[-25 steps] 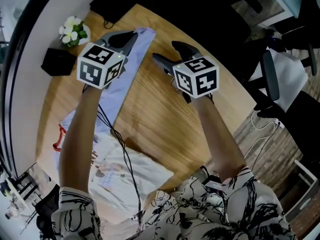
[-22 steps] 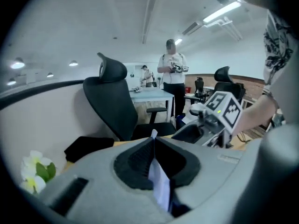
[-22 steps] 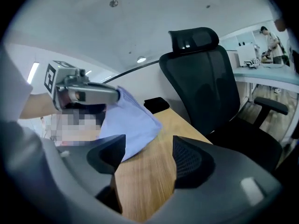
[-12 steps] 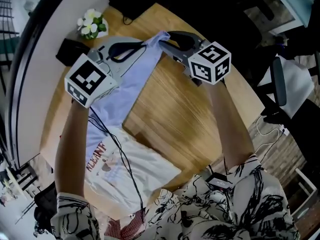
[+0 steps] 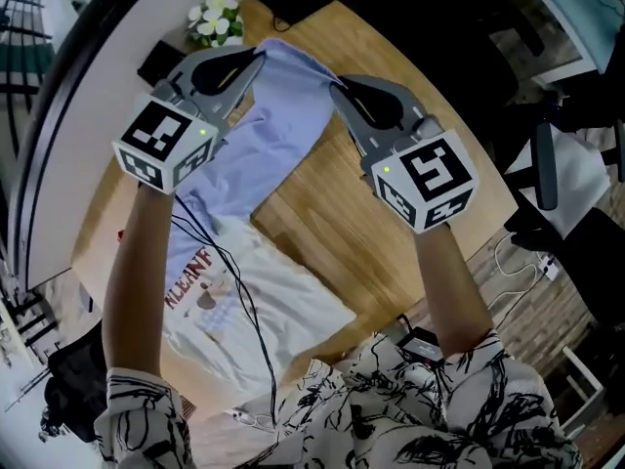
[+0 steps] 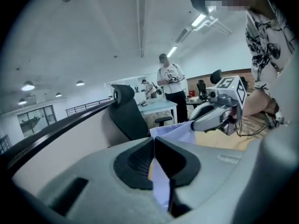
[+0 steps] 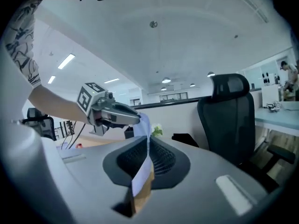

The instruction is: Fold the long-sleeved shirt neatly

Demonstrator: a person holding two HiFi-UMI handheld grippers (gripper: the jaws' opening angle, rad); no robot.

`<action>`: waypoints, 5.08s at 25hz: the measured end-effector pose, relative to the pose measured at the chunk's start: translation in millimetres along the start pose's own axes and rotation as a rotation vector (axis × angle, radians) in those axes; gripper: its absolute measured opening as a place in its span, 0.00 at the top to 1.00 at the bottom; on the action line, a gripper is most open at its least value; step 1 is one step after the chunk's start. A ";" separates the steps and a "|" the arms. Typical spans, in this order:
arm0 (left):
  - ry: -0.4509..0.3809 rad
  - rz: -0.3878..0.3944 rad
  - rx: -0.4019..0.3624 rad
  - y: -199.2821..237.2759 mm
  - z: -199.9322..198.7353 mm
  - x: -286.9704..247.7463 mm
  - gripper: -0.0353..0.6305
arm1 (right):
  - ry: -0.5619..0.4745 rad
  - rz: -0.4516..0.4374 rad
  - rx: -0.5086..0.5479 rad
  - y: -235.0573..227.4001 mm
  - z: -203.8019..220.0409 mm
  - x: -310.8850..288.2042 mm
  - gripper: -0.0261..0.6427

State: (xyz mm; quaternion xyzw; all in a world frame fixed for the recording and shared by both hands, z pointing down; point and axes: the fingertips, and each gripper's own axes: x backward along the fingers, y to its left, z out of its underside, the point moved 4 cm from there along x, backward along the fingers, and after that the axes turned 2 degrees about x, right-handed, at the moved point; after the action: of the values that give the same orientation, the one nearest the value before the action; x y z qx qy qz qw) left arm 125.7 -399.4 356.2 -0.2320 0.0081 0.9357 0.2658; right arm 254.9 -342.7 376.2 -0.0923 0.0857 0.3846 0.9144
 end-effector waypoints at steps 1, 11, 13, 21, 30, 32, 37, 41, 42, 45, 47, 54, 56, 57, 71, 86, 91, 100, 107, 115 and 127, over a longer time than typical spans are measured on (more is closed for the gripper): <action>-0.012 -0.004 0.016 1.5 -3.9 12.0 0.92 | -0.012 0.011 0.002 16.7 -12.0 4.7 0.92; -0.102 -0.118 0.024 0.8 -25.8 179.7 0.92 | -0.065 -0.103 0.034 200.3 -102.7 4.7 0.92; -0.112 -0.134 0.023 -0.1 -22.1 221.2 0.92 | -0.086 -0.130 0.033 236.8 -115.6 0.2 0.92; -0.113 -0.138 0.056 -20.0 26.5 378.4 0.92 | -0.132 -0.236 0.052 390.9 -134.9 -13.4 0.92; 0.097 -0.177 0.121 -35.4 160.7 484.0 0.92 | 0.012 -0.318 0.087 521.3 -52.4 -67.6 0.92; 0.124 -0.172 0.159 -39.0 196.7 496.8 0.92 | 0.052 -0.322 0.100 540.7 -27.5 -79.7 0.92; 0.205 -0.115 0.189 -54.7 287.9 509.9 0.92 | 0.156 -0.320 0.195 583.1 31.3 -108.0 0.92; 0.217 -0.071 0.227 -62.1 347.5 513.7 0.92 | 0.233 -0.355 0.305 616.3 78.4 -126.3 0.92; 0.224 -0.056 0.219 -63.6 360.1 515.3 0.92 | 0.246 -0.364 0.343 624.9 89.5 -130.3 0.92; 0.268 -0.007 0.191 -67.0 392.9 522.3 0.88 | 0.291 -0.385 0.441 648.7 122.4 -141.5 0.92; 0.297 0.013 0.193 -66.8 410.1 530.7 0.87 | 0.319 -0.397 0.498 661.6 142.5 -148.1 0.92; 0.353 -0.035 0.246 -71.8 445.4 574.9 0.86 | 0.444 -0.536 0.632 697.1 202.2 -148.9 0.78; 0.337 -0.071 0.272 -73.8 446.1 584.8 0.86 | 0.446 -0.564 0.597 700.5 201.6 -144.5 0.69; 0.316 -0.098 0.290 -74.9 443.5 589.4 0.85 | 0.434 -0.570 0.567 700.7 195.9 -141.6 0.68; -0.075 -0.841 0.506 -310.7 273.4 644.5 0.53 | 0.060 -0.468 0.252 533.6 54.2 31.3 0.42; 0.057 -1.120 0.954 -547.3 322.5 559.0 0.52 | 0.370 -0.276 0.230 311.7 168.8 212.7 0.42; 0.120 -1.117 0.980 -568.8 345.5 528.5 0.52 | 0.525 -0.285 0.218 288.6 235.2 235.0 0.45; 0.176 -1.050 1.103 -582.0 394.8 496.7 0.52 | 0.627 -0.242 0.103 288.2 280.6 229.0 0.61; 0.171 -1.097 1.122 -575.1 404.5 486.4 0.63 | 0.638 -0.186 0.081 283.3 284.6 223.5 0.89; 0.179 -1.105 1.126 -577.6 404.7 485.5 0.64 | 0.649 -0.219 0.071 287.2 281.7 238.7 0.90; 0.228 -1.124 1.152 -591.5 387.1 497.2 0.91 | 0.663 -0.269 0.108 290.0 274.1 262.3 0.90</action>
State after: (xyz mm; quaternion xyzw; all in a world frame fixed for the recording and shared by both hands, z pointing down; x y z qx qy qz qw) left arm -117.8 407.5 547.5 -0.1220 0.3977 0.4819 0.7712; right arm 250.7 101.3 552.0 -0.1741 0.3851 0.2048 0.8829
